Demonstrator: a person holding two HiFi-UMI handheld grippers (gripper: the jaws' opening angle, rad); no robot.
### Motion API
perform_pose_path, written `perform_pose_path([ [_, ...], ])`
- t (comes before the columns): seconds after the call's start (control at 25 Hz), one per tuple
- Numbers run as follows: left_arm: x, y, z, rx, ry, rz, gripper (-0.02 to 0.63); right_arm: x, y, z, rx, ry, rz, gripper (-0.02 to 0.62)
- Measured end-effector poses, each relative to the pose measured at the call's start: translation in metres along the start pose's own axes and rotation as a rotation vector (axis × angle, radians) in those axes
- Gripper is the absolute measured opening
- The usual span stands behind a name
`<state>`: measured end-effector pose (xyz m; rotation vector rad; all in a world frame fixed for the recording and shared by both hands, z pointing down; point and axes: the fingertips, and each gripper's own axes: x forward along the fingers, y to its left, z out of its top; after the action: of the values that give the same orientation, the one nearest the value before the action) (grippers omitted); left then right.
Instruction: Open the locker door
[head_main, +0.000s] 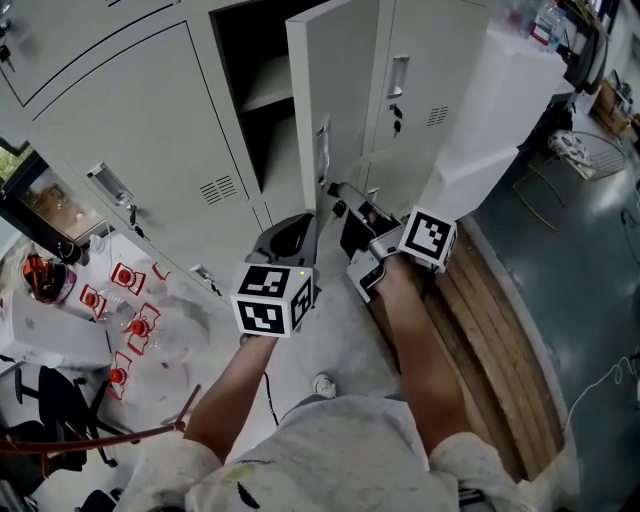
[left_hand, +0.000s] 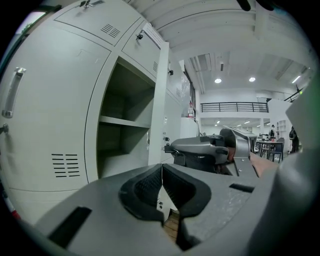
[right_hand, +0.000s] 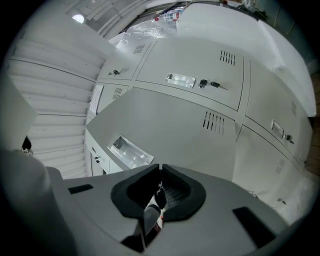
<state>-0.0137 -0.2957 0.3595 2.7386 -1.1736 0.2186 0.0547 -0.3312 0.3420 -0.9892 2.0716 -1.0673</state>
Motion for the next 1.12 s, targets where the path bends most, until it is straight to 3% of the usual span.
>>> perform_pose_path([
  [0.64,0.016,-0.053,0.000,0.016,-0.019,0.043,0.006,-0.049,-0.011,0.033,0.023,0.025,0.037,0.021],
  [1.12,0.045,-0.102,0.002,0.034,-0.015,0.011,0.006,-0.085,-0.027,0.070,0.040,0.011,0.039,0.023],
])
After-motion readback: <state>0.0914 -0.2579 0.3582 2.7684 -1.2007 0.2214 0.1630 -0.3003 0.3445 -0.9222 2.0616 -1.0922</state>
